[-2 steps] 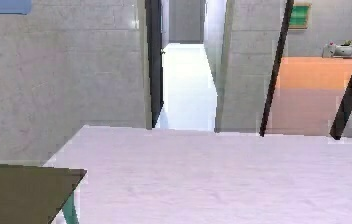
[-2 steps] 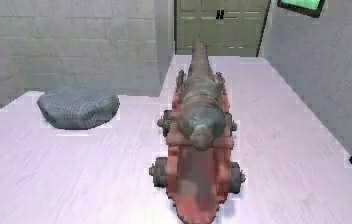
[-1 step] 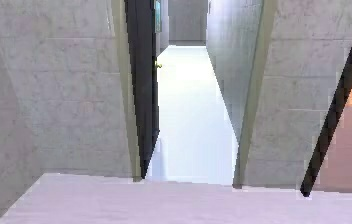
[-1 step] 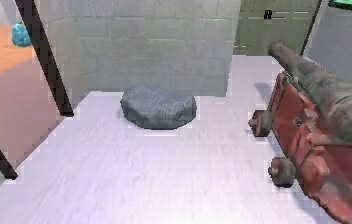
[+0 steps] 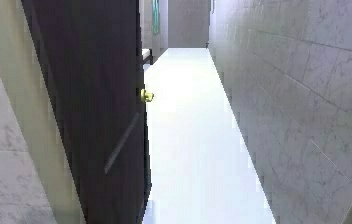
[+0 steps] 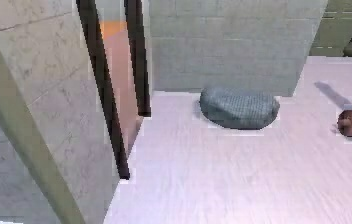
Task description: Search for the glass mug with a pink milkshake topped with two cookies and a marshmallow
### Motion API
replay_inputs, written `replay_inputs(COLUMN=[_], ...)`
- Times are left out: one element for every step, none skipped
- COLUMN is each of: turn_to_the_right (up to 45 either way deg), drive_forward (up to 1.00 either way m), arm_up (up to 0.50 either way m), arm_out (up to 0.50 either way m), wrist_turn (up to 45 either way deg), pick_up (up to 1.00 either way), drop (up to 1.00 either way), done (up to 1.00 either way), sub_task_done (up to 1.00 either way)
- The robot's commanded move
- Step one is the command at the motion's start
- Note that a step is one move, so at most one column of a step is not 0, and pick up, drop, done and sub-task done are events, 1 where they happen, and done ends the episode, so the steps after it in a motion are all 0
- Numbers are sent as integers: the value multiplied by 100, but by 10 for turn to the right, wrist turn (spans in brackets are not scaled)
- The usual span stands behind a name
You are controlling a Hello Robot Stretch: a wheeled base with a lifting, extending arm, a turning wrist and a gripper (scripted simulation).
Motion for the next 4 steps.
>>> replay_inputs(turn_to_the_right=[-240, 0, 270, 0], drive_forward=[0, 5, 0, 100], arm_up=[0, 0, 0, 0], arm_out=[0, 0, 0, 0], wrist_turn=[0, 0, 0, 0], pick_up=[0, 0, 0, 0], drop=[0, 0, 0, 0], done=[0, 0, 0, 0], sub_task_done=[0, 0, 0, 0])
